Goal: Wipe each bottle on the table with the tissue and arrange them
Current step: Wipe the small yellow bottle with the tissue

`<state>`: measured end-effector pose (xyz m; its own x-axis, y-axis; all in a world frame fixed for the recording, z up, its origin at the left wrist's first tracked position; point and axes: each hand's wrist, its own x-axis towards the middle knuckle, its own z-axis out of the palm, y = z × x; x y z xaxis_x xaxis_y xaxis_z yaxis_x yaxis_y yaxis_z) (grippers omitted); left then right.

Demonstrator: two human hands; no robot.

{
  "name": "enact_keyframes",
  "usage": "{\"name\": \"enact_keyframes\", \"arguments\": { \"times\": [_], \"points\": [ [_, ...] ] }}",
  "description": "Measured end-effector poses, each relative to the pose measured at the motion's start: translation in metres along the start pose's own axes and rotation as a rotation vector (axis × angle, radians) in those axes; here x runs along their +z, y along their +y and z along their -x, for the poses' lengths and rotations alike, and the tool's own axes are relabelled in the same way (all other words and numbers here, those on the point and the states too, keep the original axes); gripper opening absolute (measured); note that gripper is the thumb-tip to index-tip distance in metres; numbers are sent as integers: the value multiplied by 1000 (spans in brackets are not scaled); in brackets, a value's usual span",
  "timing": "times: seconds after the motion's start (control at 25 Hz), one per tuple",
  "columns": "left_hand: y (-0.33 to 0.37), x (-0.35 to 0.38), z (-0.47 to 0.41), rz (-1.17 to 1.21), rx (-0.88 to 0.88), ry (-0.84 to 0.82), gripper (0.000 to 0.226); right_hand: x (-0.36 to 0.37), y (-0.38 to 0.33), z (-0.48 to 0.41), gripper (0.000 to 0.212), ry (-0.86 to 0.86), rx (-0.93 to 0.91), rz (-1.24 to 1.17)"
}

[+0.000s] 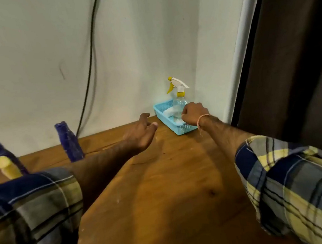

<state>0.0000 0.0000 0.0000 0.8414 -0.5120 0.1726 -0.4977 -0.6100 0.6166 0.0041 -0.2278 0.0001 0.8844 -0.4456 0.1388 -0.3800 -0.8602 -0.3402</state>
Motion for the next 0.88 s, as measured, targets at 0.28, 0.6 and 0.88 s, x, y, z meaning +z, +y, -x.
{"name": "enact_keyframes", "arguments": {
  "times": [0.28,0.6,0.88],
  "points": [
    [-23,39,-39,190,-73,-48,56,35,-5,-52,48,-149,162,142],
    [-44,45,-30,260,-136,-9,54,32,-5,-66,46,-213,191,64],
    [-44,21,9,484,-280,77,40,-16,-21,-17,33,-51,141,-820]
  ]
}}
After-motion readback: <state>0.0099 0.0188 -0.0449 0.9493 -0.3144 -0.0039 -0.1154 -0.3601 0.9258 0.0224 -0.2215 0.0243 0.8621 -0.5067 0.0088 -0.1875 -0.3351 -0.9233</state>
